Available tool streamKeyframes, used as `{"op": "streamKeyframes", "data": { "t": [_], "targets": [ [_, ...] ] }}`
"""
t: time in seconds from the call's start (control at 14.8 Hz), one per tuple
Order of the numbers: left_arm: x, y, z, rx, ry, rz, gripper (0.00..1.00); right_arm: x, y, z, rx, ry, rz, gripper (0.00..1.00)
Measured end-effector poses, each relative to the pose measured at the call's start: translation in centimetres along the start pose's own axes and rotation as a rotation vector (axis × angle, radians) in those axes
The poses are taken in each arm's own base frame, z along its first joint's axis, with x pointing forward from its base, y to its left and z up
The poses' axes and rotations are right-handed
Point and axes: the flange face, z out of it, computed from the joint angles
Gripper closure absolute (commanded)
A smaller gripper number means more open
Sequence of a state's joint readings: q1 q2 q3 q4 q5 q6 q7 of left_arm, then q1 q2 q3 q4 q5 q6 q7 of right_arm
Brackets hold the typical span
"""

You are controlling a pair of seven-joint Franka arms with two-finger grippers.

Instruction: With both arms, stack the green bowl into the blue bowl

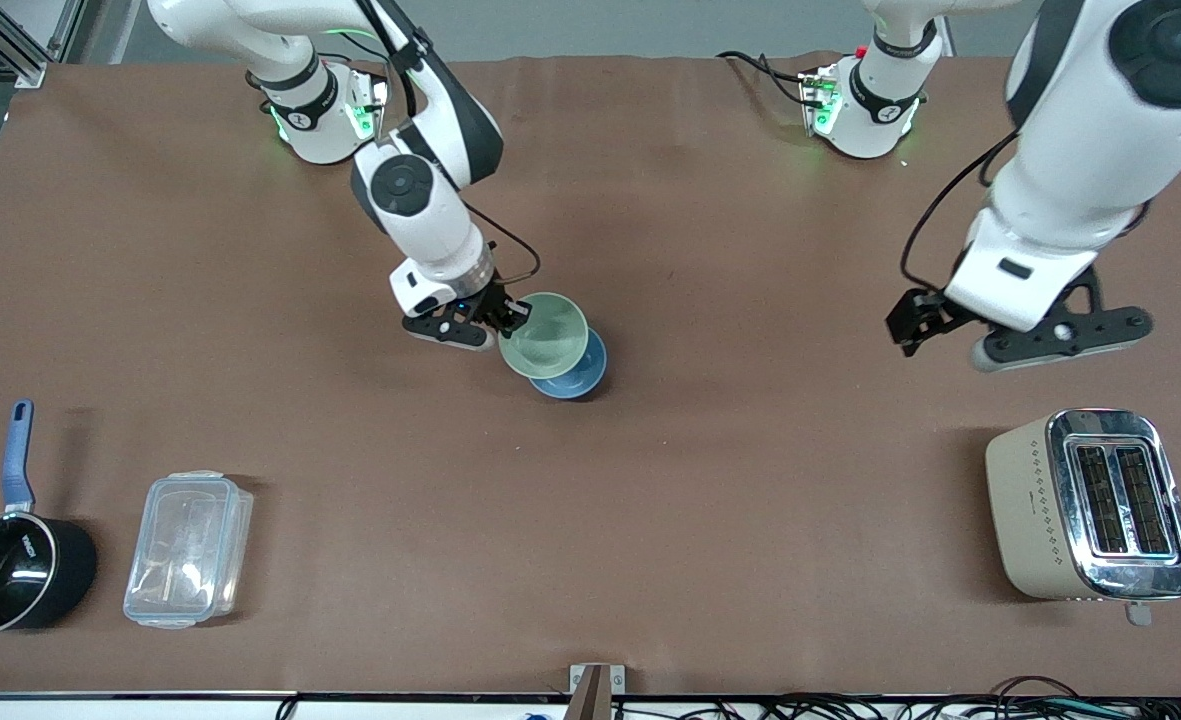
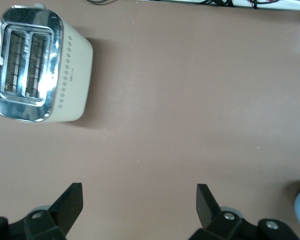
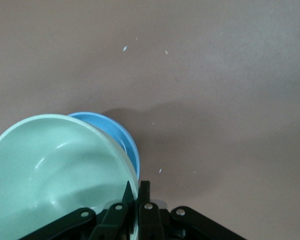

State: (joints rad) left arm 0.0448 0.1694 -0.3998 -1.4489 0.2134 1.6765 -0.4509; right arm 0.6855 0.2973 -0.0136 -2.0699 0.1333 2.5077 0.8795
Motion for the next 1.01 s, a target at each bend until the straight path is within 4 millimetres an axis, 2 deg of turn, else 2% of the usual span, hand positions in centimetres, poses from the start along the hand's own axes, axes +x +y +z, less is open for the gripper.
{"op": "streamKeyframes", "data": {
  "t": [0.14,0.34,0.47,0.68,0.88,0.95,1.01],
  "targets": [
    [-0.4,-2.8,-1.1,-0.020,-0.020,0.035,0.00,-0.3,-0.8,0.3,0.001,0.005,0.007,0.99],
    [-1.6,-8.0,-1.9,-0.061,-0.089,0.049,0.00,-0.3,-1.8,0.8,0.003,0.009,0.005,0.99],
    [-2.4,-10.0,-2.1,-0.072,-0.119,0.068,0.00,-0.3,-1.8,1.5,-0.006,0.005,0.007,0.99],
    [-3.3,-11.5,-1.7,-0.074,-0.137,0.096,0.00,0.0,-1.6,3.5,0.004,0.019,0.014,0.98],
    [-4.0,-11.7,-1.7,-0.082,-0.144,0.100,0.00,0.0,-1.3,5.2,-0.008,0.015,0.035,0.95],
    [-4.1,-11.6,-1.8,-0.084,-0.143,0.103,0.00,0.0,-1.2,5.3,-0.010,0.014,0.042,0.91],
    [-4.2,-11.4,-1.9,-0.084,-0.141,0.106,0.00,0.0,-1.3,5.2,-0.009,0.015,0.046,0.79]
  ]
}}
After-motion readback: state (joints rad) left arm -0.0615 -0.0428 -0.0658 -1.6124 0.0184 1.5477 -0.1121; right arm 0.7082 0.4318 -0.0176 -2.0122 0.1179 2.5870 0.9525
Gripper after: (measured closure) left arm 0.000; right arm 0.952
